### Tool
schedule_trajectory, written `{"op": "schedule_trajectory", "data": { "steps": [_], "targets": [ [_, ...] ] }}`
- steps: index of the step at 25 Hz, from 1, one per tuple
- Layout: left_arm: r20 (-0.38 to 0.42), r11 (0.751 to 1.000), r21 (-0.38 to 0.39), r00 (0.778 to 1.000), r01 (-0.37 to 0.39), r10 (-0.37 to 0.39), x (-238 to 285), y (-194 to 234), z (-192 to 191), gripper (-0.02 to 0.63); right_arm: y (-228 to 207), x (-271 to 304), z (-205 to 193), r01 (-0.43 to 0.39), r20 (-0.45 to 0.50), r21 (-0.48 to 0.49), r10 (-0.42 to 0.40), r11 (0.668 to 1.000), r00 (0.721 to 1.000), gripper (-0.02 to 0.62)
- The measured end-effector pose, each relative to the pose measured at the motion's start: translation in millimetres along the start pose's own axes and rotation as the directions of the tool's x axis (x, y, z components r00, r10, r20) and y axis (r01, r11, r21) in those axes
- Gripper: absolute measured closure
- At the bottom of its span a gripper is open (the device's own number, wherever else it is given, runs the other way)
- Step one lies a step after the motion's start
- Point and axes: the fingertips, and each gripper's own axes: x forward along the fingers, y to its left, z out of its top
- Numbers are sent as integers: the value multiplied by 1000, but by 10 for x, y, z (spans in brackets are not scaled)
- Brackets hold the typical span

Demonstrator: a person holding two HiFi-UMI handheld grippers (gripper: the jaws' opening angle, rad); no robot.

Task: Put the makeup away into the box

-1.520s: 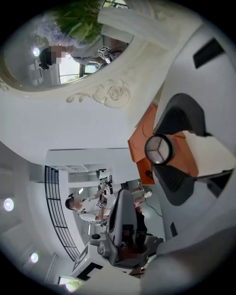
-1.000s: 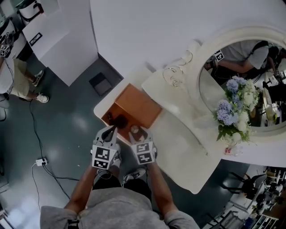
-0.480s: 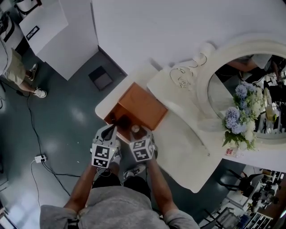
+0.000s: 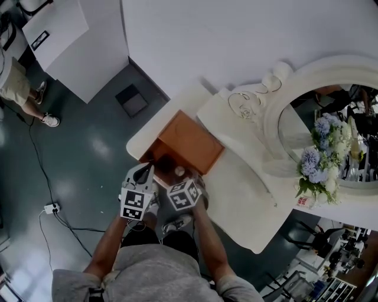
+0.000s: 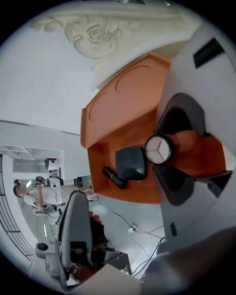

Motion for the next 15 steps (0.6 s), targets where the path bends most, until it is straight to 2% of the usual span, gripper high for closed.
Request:
{"op": "schedule_trajectory", "data": {
  "steps": [7,15],
  "targets": [
    [-10,1000,-4,1000,13,-13,51,33,-35,606,-21,37,-23,29,-30,-2,-29,1000,999,374],
    [-5,1000,12,1000,27,-26,24,5,-15,604,-26,6,11,24,6,31,-25,999,1000,371]
  ]
}}
